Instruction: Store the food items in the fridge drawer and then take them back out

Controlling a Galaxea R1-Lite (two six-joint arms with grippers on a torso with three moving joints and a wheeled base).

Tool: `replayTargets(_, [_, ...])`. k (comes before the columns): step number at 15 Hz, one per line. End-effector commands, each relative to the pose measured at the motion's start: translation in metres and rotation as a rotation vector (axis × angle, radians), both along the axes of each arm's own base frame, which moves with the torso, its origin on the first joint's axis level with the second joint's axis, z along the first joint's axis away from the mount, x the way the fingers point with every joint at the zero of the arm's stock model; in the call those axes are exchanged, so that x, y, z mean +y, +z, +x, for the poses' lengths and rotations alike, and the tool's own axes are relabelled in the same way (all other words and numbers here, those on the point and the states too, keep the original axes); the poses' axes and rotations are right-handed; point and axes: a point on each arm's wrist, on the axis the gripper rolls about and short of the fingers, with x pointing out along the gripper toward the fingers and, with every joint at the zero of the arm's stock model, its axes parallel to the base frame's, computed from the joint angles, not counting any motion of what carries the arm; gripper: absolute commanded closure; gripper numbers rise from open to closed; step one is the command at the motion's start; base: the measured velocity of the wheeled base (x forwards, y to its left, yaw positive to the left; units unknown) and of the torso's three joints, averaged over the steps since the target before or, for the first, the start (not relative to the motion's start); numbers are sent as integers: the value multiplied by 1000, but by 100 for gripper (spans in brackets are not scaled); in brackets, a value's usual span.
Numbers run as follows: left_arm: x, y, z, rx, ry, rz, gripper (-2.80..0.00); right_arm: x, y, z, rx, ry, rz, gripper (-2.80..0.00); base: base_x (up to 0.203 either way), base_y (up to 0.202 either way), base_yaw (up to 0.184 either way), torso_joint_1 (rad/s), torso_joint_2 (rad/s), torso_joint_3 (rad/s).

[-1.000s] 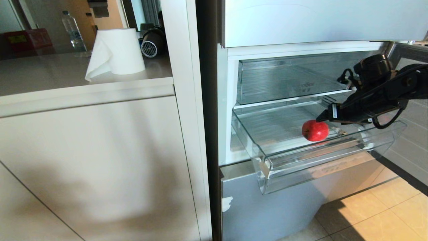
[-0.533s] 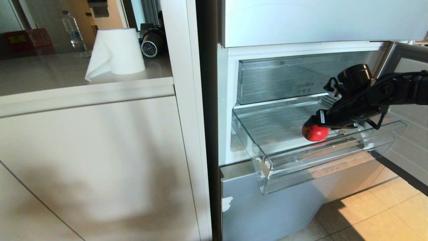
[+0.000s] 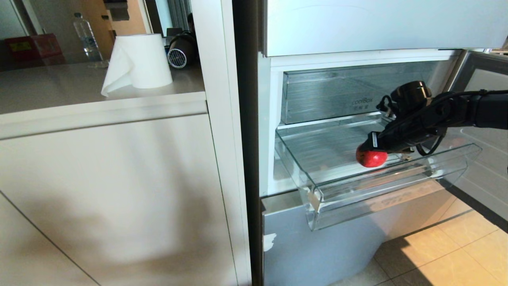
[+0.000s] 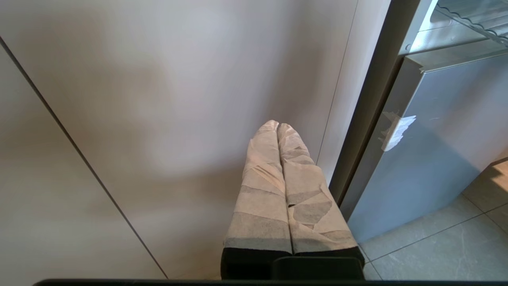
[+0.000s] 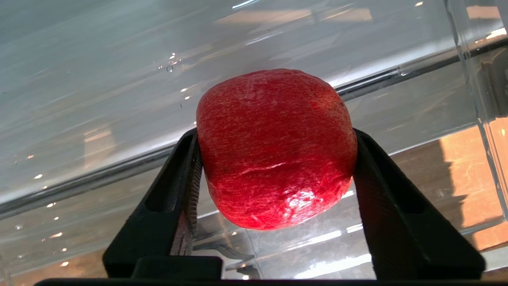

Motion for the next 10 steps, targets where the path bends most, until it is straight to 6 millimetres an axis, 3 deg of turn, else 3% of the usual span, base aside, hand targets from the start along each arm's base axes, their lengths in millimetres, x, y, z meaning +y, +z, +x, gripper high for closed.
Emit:
replayTargets(1, [0,0,0,0,0,0,0,2,-7,5,13,3,1,0,0,0,0,0,0,0])
replayTargets(3, [0,0,0,0,0,0,0,3,0,1,-2,0,2,0,0,0,0,0,0,0])
replayTargets(5, [0,0,0,0,1,0,0,4,23,-12,-50,0,8,0,0,0,0,0,0,0])
replayTargets(8, [0,0,0,0,0,0,0,2,67,-44,-142,-13,32,0,0,0,0,0,0,0])
replayTargets(10, [0,0,0,0,0,0,0,0,83,-71,-161,-17,40,0,0,0,0,0,0,0])
